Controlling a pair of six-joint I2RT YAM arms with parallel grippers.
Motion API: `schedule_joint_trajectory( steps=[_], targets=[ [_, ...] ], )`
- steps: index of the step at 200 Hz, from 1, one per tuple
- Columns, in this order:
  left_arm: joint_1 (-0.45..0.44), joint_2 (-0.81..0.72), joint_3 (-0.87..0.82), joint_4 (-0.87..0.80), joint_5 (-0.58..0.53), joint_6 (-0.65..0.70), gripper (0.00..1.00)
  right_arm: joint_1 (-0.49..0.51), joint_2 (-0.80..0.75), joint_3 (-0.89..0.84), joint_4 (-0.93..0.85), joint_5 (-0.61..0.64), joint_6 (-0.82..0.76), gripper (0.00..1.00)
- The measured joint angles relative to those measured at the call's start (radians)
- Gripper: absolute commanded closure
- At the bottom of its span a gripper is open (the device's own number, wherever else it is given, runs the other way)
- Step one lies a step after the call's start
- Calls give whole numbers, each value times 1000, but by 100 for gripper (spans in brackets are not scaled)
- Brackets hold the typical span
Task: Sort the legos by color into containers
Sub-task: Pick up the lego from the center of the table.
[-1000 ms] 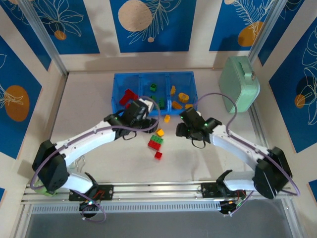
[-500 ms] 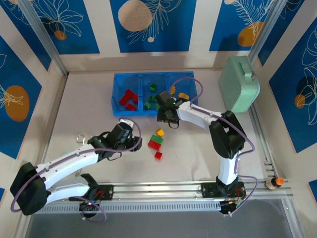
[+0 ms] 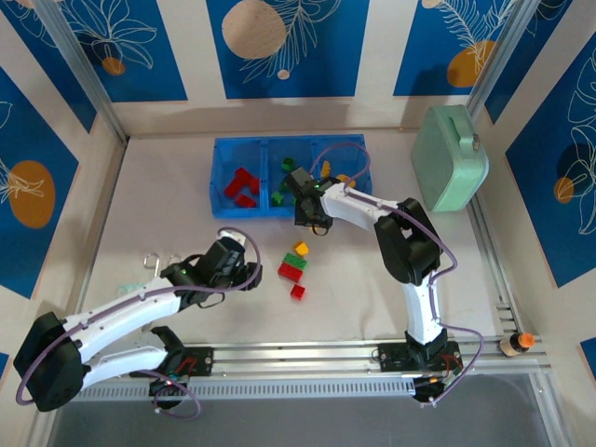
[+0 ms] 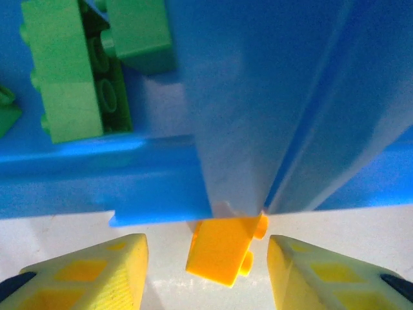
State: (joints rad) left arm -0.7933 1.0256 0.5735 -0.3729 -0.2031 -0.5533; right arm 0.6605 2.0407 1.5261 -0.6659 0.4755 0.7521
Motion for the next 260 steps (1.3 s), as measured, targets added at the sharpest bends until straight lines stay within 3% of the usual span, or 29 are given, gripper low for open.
schedule_joint_trajectory(
  steps=[94, 260],
  targets=[
    [0, 1, 0, 19, 0, 0, 31, -14, 21, 24, 1, 3, 0, 53],
    [0, 32, 0, 44, 0, -14, 33, -5, -22, -83, 114, 40, 36, 59]
  ],
)
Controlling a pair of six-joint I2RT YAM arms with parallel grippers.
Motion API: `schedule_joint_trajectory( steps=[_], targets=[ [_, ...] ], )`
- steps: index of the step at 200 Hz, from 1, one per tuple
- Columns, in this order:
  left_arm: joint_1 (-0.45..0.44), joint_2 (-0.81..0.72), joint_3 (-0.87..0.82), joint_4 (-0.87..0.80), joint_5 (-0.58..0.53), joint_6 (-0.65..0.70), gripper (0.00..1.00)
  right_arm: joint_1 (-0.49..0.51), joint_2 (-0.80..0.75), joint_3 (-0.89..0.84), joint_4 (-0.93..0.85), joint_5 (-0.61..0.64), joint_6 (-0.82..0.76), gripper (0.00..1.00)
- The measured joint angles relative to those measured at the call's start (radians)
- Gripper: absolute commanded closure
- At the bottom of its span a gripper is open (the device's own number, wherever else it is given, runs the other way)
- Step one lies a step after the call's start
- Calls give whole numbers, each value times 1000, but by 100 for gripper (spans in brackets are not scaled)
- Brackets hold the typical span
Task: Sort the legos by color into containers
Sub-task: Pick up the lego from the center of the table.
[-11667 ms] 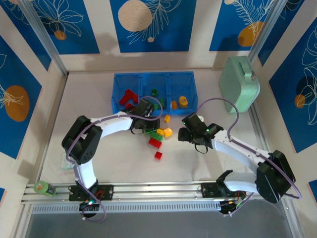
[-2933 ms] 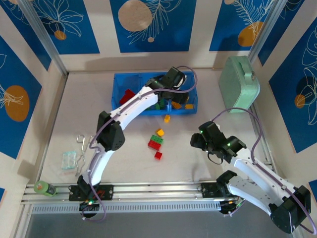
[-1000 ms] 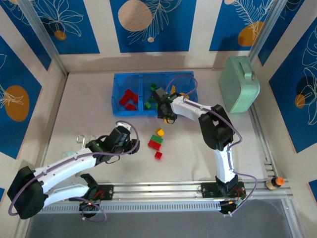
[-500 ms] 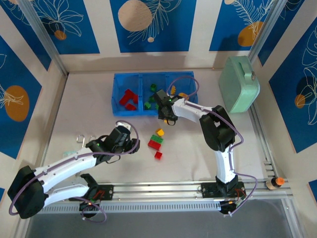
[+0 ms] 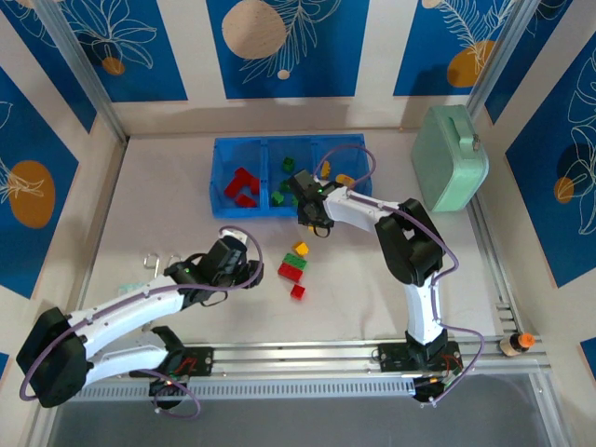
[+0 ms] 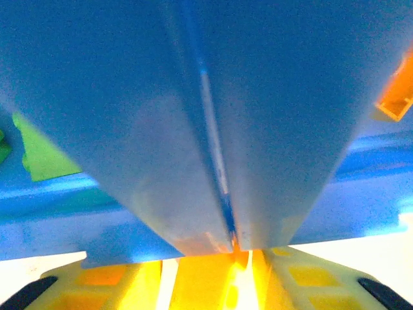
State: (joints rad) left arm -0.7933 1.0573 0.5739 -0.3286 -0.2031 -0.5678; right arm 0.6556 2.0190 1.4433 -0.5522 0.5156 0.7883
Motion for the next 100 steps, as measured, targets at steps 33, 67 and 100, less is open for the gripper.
schedule_joint_trajectory(
  steps=[33, 67, 100],
  targets=[
    [0, 0, 0, 0, 0, 0, 34, 6, -19, -33, 16, 13, 14, 60],
    [0, 0, 0, 0, 0, 0, 34, 5, -20, -35, 16, 16, 17, 62],
    [0, -1, 0, 0, 0, -1, 35, 5, -20, -36, 18, 17, 18, 64]
  ],
)
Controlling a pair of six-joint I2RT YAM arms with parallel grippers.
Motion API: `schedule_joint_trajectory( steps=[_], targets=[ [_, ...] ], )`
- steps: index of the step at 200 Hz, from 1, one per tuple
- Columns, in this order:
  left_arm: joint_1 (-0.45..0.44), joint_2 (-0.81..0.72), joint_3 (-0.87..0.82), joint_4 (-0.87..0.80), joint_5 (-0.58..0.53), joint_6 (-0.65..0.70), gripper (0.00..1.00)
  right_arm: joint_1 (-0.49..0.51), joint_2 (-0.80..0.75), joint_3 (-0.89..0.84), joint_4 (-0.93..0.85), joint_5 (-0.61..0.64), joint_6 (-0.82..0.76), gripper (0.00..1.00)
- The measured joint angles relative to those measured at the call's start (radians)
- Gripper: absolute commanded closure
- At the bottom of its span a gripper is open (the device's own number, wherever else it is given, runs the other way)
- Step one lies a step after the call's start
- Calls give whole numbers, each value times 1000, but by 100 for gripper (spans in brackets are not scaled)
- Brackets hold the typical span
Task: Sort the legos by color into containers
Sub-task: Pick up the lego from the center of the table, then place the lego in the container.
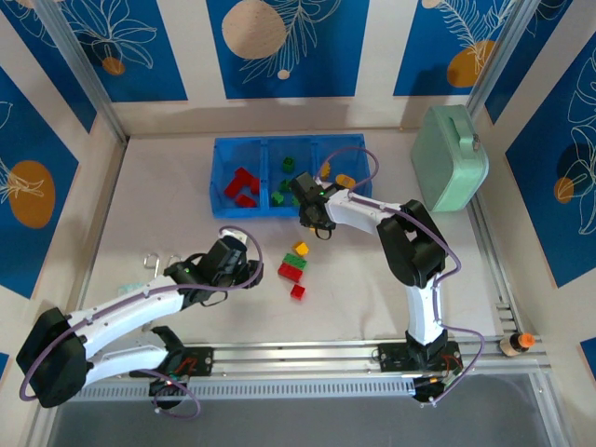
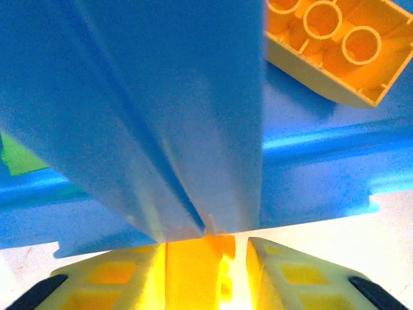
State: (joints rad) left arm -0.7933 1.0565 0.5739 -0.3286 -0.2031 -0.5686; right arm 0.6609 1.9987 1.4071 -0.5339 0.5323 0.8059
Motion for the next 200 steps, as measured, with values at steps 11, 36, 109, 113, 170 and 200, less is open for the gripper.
schedule_joint_trajectory(
  steps=[11, 36, 109, 113, 170, 200],
  targets=[
    [0, 0, 0, 0, 0, 0, 35, 0, 0, 0, 0, 0, 1, 64],
    [0, -2, 0, 0, 0, 0, 36, 1, 0, -3, 7, 0, 8, 72],
    [0, -2, 0, 0, 0, -2, 36, 41, -79, -84, -26, 11, 26, 78],
    [0, -2, 0, 0, 0, -2, 37, 47, -87, -91, -35, 11, 26, 78],
    [0, -4, 0, 0, 0, -2, 37, 42, -231, -126, -121, 38, 11, 78],
    [0, -15, 0, 0, 0, -2, 37, -28, -287, -112, -134, 48, -37, 78]
  ],
)
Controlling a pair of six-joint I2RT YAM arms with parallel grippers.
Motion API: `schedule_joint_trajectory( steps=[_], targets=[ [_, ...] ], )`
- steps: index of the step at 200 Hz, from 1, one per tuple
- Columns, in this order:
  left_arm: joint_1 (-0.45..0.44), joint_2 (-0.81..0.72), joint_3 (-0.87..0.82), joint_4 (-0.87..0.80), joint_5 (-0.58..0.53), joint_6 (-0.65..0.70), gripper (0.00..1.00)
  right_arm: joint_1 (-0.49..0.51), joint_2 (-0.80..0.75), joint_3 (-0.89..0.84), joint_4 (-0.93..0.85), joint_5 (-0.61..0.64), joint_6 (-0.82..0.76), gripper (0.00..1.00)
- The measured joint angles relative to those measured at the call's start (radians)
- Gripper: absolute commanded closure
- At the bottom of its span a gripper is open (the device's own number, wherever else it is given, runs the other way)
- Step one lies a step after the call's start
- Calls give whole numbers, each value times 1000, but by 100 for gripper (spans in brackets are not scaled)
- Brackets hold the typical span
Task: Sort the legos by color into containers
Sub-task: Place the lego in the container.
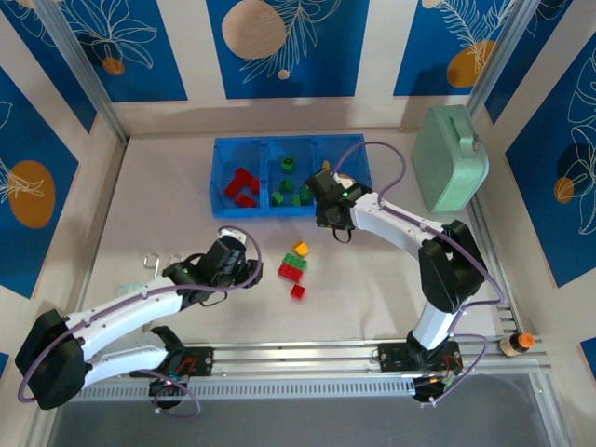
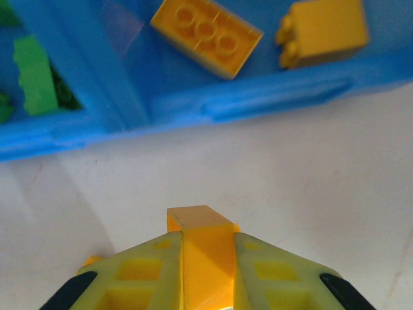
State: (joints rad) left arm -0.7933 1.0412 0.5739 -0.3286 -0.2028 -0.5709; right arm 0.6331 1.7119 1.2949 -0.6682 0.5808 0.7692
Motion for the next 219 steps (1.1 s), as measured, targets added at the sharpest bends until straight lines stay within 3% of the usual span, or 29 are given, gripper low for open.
schedule_joint_trajectory(
  steps=[65, 72, 84, 112, 147, 177, 219],
  targets=[
    [0, -22, 0, -1, 0, 0, 37, -152, 84, 211, -6, -9, -125, 78],
    [0, -23, 0, -1, 0, 0, 37, -163, 104, 237, -7, -11, -134, 69],
    [0, -25, 0, -1, 0, 0, 37, -178, 145, 289, -18, -20, -155, 37],
    [0, -25, 0, -1, 11, 0, 36, -187, 213, 371, -46, -36, -182, 32],
    [-1, -10, 0, 3, 39, 4, 34, -145, 111, 204, 8, -65, -182, 32],
    [-2, 39, 6, 20, 59, 5, 34, -64, -22, 30, 73, -135, -206, 23],
    [-4, 55, 8, 56, 78, 17, 34, 29, -50, -89, 158, -256, -287, 22]
  ],
)
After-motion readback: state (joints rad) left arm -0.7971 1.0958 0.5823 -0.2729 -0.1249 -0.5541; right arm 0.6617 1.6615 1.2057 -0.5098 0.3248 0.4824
